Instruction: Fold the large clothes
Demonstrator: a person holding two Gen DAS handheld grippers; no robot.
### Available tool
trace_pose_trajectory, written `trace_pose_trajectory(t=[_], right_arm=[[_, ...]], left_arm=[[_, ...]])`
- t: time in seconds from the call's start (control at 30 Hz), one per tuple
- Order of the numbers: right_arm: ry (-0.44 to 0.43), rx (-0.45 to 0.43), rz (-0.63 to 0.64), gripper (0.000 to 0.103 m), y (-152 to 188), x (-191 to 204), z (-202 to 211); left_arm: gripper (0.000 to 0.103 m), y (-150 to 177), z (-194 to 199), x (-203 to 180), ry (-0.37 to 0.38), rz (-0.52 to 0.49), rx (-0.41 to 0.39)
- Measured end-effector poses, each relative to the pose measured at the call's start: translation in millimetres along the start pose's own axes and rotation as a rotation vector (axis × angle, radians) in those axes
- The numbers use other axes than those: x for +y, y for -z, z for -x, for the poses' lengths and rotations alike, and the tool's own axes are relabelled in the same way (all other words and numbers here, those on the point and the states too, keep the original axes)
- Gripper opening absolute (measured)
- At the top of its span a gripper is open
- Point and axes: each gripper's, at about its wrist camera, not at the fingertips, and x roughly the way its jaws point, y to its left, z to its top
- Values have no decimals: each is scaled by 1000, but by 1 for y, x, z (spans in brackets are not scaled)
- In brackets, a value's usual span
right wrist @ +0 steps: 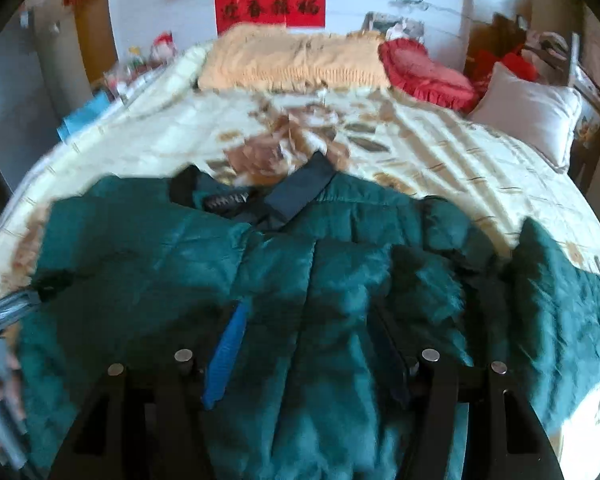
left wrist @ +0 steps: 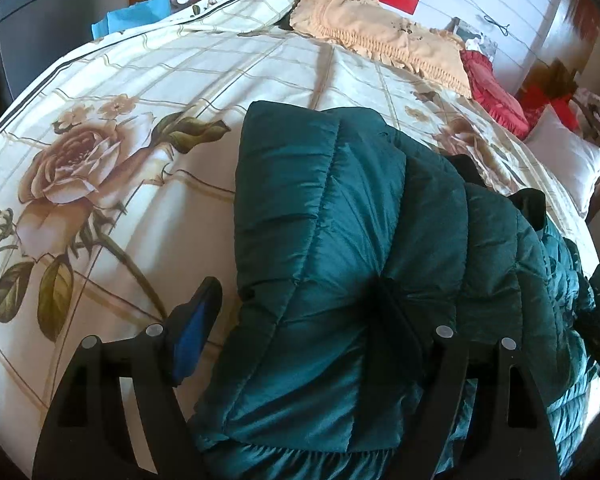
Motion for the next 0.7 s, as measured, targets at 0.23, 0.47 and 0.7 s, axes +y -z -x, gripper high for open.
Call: trace_pose_trajectory(t=[0.23, 0.47, 0.7], right_arm=[[9, 34, -2, 55, 33, -17, 12], [43, 63, 6, 53, 42, -16, -12], [-22, 4, -51, 53, 39, -30, 30]], left_arm=[[81, 3, 1, -4, -24, -14, -18], [83, 3, 2, -6, -40, -23, -23], [83, -3, 44, -1, 40, -1, -83]])
